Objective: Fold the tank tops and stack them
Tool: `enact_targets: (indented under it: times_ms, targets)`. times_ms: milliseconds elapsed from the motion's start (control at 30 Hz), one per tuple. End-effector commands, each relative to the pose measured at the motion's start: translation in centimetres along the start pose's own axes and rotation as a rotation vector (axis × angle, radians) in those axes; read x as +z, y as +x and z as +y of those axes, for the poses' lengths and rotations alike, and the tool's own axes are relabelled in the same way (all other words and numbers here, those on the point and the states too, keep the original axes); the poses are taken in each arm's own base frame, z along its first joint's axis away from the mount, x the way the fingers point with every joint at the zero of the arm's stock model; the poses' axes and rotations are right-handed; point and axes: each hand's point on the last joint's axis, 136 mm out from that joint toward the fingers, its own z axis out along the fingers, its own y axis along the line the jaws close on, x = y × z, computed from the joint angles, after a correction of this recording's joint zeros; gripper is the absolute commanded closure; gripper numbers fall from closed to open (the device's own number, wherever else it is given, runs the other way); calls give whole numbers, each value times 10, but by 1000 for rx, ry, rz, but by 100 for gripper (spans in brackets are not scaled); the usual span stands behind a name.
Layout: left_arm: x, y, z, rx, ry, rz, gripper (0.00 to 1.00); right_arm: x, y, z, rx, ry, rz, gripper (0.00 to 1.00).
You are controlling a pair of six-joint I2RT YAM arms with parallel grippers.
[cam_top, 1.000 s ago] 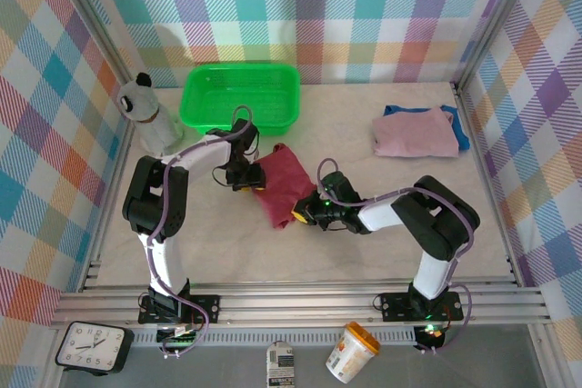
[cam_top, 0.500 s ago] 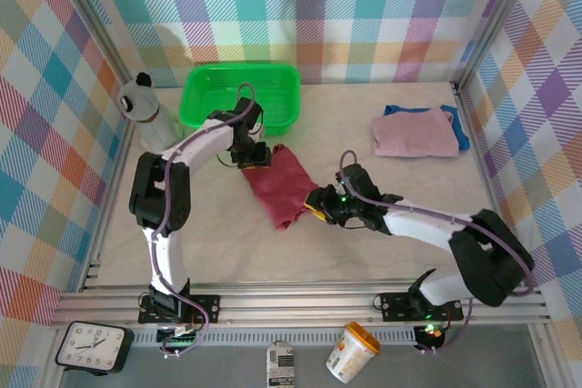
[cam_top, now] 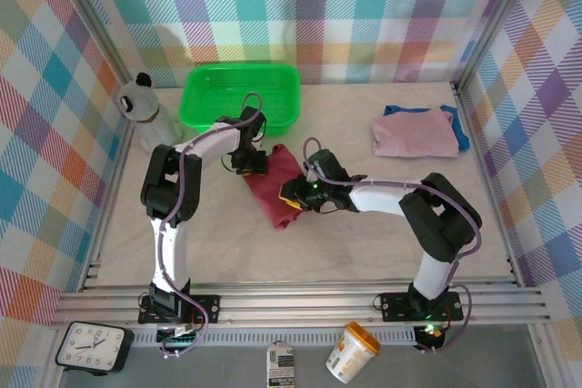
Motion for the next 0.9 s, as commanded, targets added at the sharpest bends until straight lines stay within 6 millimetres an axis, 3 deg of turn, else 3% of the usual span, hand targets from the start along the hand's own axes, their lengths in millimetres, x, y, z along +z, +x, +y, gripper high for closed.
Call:
enact_targets:
  times_ms: [0, 300, 500, 600, 700, 800, 867]
  targets:
    - [10, 20, 11, -20, -15, 83, 59, -3, 15, -38, -2, 123, 63, 65]
    - [-3, 71, -17, -156, 148, 173, 59, -34, -4, -73, -78, 238, 112, 66]
    - [-17, 98, -38, -259, 202, 152, 58, -58, -15, -74, -230, 267, 135, 64]
    - [-27, 109, -43, -292, 193, 126, 58, -80, -24, -70, -317, 314, 69, 59]
    - [-42, 112, -35, -308, 148, 73, 57, -102, -26, -64, -341, 332, -2, 51]
    - [-68, 101, -17, -287, 62, -39, 54, -114, -22, -65, -295, 323, -68, 42]
    - [-83, 88, -6, -264, 15, -133, 39, -110, -19, -67, -243, 283, -92, 38]
